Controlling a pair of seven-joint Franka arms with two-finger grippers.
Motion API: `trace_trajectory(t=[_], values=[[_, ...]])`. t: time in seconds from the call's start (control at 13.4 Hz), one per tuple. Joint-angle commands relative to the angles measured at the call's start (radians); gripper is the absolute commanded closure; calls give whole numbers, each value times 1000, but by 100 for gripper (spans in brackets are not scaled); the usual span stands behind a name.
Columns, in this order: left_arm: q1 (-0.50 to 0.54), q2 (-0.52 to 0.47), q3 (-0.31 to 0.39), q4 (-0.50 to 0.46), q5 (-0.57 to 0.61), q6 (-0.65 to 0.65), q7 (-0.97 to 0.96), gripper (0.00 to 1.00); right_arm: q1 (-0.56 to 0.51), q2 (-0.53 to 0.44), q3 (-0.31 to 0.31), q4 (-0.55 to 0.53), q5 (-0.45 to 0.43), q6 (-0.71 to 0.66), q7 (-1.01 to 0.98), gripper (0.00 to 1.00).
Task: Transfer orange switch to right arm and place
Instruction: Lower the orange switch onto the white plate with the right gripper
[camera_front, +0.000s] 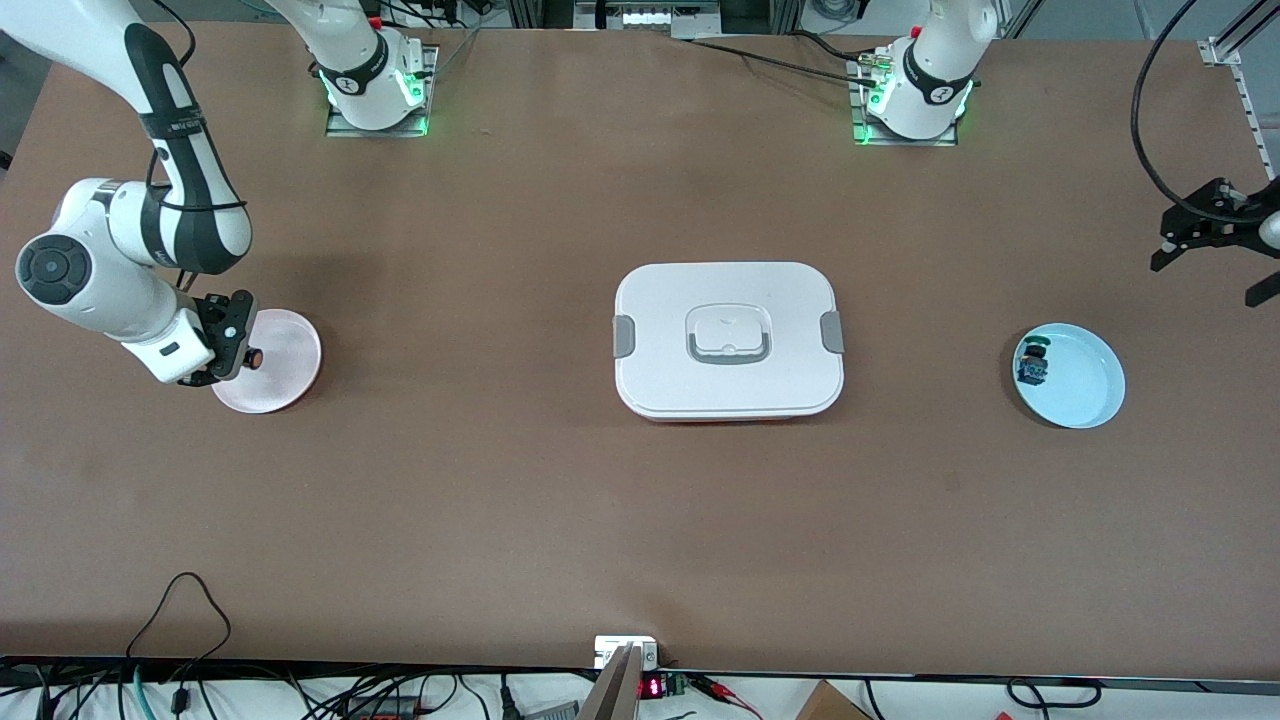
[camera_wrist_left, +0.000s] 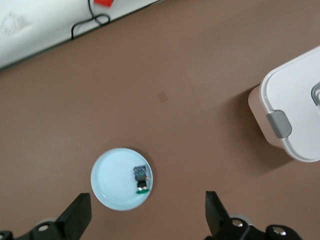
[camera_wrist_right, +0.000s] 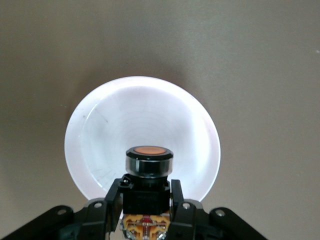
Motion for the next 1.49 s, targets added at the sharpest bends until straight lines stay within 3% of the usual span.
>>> trace_trajectory(t=[0.0, 0.07, 0.3, 1.27, 1.34, 1.42], values=[[-12, -8, -45, 58, 66, -120, -206, 0, -24, -2, 16, -56, -16, 79, -49, 100], [-11, -11, -83, 61, 79, -144, -274, 0, -24, 3, 16, -67, -14, 102, -65, 100], [-9, -17, -91, 58, 77, -190, -452, 0, -42, 21, 16, -80, -16, 134, -82, 100], [1, 7, -83, 57, 68, -161, -448, 0, -79, 90, 16, -118, -14, 216, -123, 100], [1, 7, -82, 57, 70, -163, -448, 0, -79, 89, 16, -118, -14, 214, -123, 93], [1, 11, -82, 60, 74, -158, -448, 0, -79, 89, 16, -116, -5, 213, -103, 26]])
